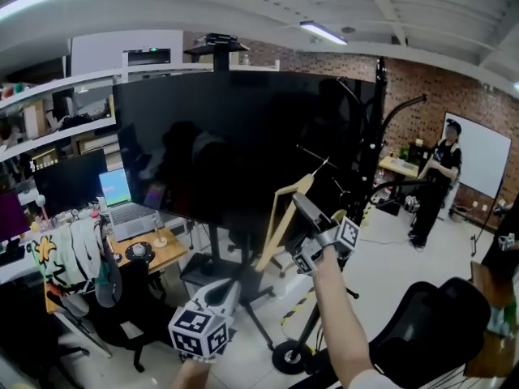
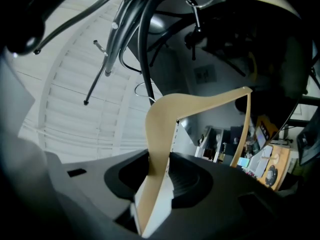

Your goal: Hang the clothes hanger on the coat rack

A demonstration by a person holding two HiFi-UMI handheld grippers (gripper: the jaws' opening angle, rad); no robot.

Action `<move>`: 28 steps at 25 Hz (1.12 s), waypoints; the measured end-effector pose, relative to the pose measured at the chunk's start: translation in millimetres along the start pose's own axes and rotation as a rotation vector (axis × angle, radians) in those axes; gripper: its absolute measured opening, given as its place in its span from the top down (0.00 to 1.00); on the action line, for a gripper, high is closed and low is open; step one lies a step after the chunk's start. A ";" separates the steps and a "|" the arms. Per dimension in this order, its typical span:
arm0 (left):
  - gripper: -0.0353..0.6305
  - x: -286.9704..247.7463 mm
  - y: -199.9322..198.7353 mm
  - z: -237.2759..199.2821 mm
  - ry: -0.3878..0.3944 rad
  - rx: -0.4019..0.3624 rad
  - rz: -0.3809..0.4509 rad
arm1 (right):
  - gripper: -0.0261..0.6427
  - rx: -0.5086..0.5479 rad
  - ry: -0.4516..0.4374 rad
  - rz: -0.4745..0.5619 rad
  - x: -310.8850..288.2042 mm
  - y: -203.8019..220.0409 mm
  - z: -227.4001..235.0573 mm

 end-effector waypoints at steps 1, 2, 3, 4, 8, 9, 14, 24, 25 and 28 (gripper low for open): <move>0.96 0.1 0.8 -0.8 -0.001 0.003 -0.001 | 0.75 -0.004 0.001 0.008 0.7 0.5 2.1; 0.96 0.6 1.5 -1.7 -0.002 0.005 -0.001 | 0.76 -0.008 0.001 0.013 1.7 1.0 3.8; 0.96 1.3 2.2 -2.8 -0.004 0.007 -0.001 | 0.76 -0.010 0.000 0.015 3.2 1.4 5.2; 0.96 2.0 3.0 -4.1 -0.006 0.009 -0.002 | 0.75 -0.012 -0.001 0.018 5.1 1.5 6.6; 0.96 4.3 6.4 -7.6 -0.009 0.019 -0.004 | 0.75 -0.021 0.016 0.045 15.5 2.7 8.0; 0.96 4.3 6.9 -7.2 -0.007 0.020 -0.006 | 0.75 -0.018 0.022 0.052 18.9 2.6 7.3; 0.96 -1.3 10.7 -3.0 0.010 0.017 -0.019 | 0.76 0.002 0.038 0.083 41.1 -6.9 9.8; 0.96 -16.7 13.0 14.2 0.043 0.010 -0.039 | 0.76 -0.005 0.084 0.132 86.0 -18.7 13.9; 0.96 -17.8 12.9 15.3 0.045 0.011 -0.040 | 0.76 -0.007 0.089 0.135 90.1 -19.8 14.8; 0.96 -20.9 14.6 16.6 0.051 0.011 -0.045 | 0.76 -0.010 0.098 0.143 101.0 -20.2 18.2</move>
Point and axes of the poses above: the fingertips, and each gripper's own axes: x backward along the fingers, z to its right, y out of its underside, the point moved 6 cm from there along x, backward along the fingers, and after that the axes turned 11 degrees about -z, right-handed, at the moved point
